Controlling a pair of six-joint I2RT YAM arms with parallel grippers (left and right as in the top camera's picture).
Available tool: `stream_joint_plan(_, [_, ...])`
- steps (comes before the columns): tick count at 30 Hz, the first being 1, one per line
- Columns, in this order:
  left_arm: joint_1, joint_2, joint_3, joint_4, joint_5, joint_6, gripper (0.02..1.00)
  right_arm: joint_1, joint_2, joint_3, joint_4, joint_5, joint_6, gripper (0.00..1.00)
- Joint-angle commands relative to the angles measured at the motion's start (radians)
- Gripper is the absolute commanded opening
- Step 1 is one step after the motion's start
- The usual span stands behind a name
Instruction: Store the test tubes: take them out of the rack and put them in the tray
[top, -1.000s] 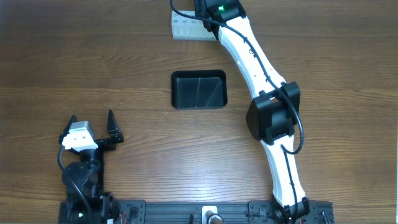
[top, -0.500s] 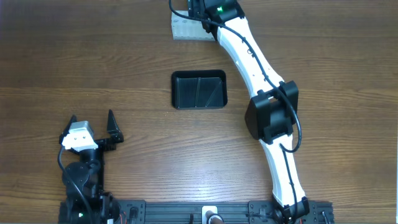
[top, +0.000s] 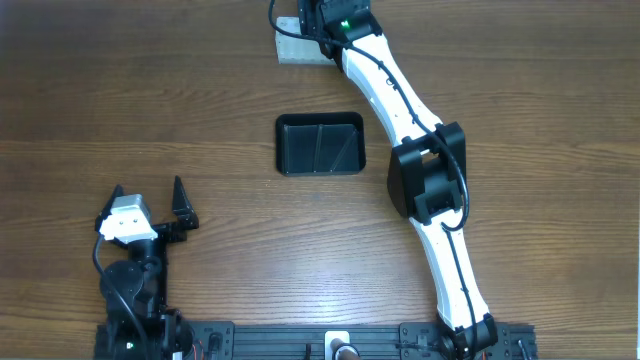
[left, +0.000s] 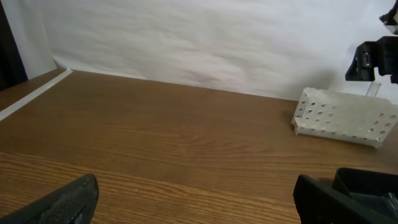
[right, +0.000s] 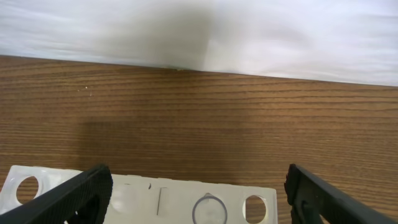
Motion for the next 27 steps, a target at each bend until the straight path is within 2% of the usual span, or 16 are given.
stream_joint_plan(1, [0.007, -0.007, -0.004, 0.002, 0.003, 0.012, 0.998, -0.004, 0.035, -0.003, 0.004, 0.006, -0.005, 0.877])
stream_joint_plan(6, [0.007, -0.007, -0.004, 0.002, 0.003, 0.012, 0.998, -0.004, 0.048, -0.003, 0.001, 0.006, -0.005, 0.858])
stream_joint_plan(8, [0.007, -0.007, -0.004, 0.002, 0.003, 0.012, 0.998, -0.004, 0.05, -0.003, 0.002, 0.006, -0.005, 0.812])
stream_joint_plan(9, [0.007, -0.007, -0.004, 0.002, 0.003, 0.012, 0.998, -0.004, 0.051, -0.003, 0.002, 0.006, -0.005, 0.757])
stream_joint_plan(10, [0.007, -0.007, -0.004, 0.002, 0.003, 0.012, 0.998, -0.005, 0.051, -0.003, 0.002, 0.006, -0.005, 0.667])
stream_joint_plan(12, [0.007, -0.007, -0.004, 0.002, 0.003, 0.012, 0.998, -0.006, 0.051, -0.003, 0.002, 0.007, -0.005, 0.347])
stream_joint_plan(14, [0.007, -0.007, -0.004, 0.002, 0.003, 0.012, 0.998, -0.006, 0.051, -0.003, 0.002, 0.01, -0.005, 0.154])
stream_joint_plan(15, [0.007, -0.007, -0.004, 0.002, 0.003, 0.011, 0.996, -0.006, 0.051, -0.003, 0.002, 0.013, -0.005, 0.108])
stream_joint_plan(17, [0.007, -0.007, -0.004, 0.002, 0.003, 0.012, 0.998, -0.006, 0.051, -0.003, 0.001, 0.014, -0.005, 0.069])
stream_joint_plan(27, [0.007, -0.007, -0.004, 0.002, 0.003, 0.012, 0.998, -0.002, 0.044, -0.002, -0.003, 0.014, -0.005, 0.06])
